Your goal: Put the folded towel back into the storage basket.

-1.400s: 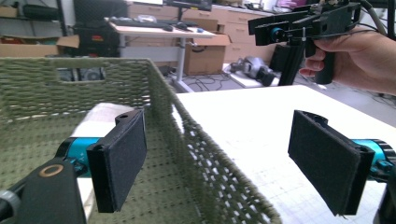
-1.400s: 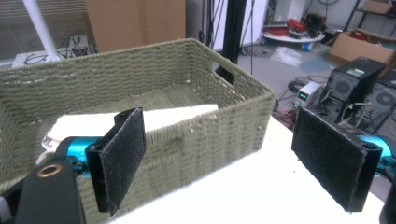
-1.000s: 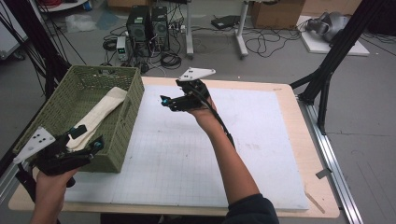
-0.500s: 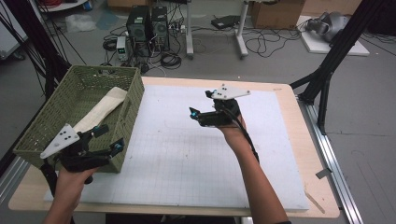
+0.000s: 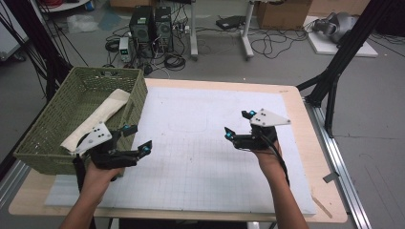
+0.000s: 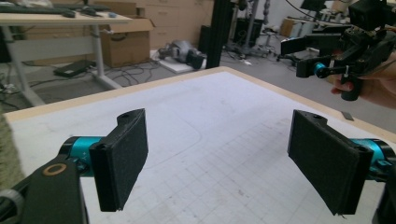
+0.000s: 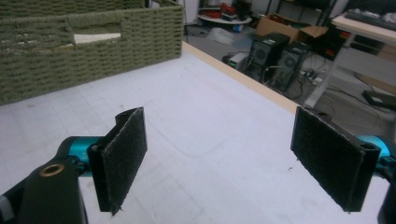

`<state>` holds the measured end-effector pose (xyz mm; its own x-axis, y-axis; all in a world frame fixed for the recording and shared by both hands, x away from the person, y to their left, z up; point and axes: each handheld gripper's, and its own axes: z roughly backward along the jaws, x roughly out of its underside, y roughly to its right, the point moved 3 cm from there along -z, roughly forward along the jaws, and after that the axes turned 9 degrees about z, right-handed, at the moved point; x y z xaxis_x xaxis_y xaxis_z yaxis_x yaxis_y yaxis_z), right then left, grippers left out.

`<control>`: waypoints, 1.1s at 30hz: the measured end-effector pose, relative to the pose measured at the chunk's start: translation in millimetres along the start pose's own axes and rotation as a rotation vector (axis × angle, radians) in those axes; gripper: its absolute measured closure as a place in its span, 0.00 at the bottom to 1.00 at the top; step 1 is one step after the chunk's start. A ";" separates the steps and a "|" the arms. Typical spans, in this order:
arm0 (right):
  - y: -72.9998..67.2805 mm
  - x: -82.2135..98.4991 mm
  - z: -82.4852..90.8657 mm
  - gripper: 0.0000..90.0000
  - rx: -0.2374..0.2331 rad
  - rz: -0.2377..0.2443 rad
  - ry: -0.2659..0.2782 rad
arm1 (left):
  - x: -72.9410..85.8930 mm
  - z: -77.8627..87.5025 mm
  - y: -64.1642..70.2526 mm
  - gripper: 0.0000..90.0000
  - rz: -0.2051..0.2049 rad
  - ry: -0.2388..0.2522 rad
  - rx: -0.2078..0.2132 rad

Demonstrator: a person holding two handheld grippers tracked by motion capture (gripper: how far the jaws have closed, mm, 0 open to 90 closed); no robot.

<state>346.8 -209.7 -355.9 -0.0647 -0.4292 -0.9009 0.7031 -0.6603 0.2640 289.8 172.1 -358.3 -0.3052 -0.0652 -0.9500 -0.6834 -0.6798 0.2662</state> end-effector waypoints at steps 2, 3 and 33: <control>1.1 7.5 9.8 0.19 0.018 -0.014 -0.001 | 1.2 -6.7 2.5 0.23 -0.011 -0.011 0.016; 1.1 7.5 9.8 0.19 0.018 -0.014 -0.001 | 2.1 -10.0 3.7 0.23 -0.013 -0.015 0.024; -2.9 111.0 70.7 0.19 0.207 -0.131 -0.073 | 72.8 -73.8 5.3 0.22 -0.060 -0.090 0.076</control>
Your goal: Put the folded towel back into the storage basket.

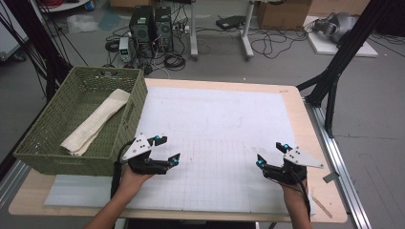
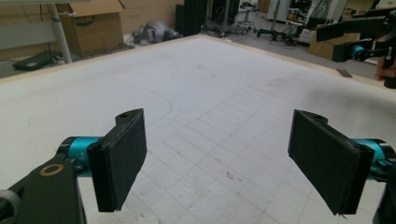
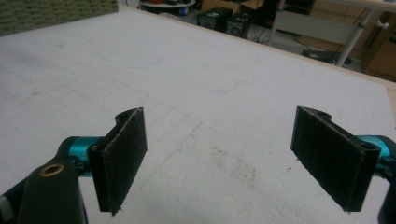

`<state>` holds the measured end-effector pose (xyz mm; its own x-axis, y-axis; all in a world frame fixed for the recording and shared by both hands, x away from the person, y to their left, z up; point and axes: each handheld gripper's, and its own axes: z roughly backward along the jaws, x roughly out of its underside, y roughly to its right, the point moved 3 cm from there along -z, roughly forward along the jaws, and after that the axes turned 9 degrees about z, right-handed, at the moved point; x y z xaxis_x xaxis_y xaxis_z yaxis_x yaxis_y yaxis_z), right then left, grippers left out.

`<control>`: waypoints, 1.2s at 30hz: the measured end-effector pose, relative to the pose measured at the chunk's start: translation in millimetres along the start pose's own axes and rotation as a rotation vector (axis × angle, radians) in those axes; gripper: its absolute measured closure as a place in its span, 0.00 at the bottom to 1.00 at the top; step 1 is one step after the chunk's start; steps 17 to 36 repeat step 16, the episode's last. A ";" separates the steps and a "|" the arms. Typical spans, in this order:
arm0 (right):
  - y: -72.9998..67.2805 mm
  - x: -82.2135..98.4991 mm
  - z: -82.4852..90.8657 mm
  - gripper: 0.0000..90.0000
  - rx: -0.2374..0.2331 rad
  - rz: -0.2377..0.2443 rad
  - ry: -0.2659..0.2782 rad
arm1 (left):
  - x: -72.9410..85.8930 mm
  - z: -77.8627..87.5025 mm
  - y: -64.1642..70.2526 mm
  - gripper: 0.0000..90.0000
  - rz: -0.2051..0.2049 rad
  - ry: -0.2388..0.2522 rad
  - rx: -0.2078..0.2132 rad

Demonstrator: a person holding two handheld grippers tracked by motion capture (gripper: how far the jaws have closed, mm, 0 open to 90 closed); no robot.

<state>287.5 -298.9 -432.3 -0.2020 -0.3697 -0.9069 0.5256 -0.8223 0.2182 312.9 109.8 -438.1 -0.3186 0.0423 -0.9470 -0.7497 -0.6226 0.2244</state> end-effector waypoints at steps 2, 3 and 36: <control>1.7 3.1 -1.6 0.19 0.013 -0.001 -0.005 | 3.8 -2.3 -0.8 0.22 0.007 -0.008 -0.001; 2.1 4.0 -1.8 0.19 0.016 -0.011 -0.006 | 5.0 -3.1 -1.0 0.22 0.012 -0.012 0.002; 1.0 5.5 -6.0 0.19 0.006 -0.012 -0.017 | 5.2 -0.9 -2.2 0.22 0.038 -0.012 -0.001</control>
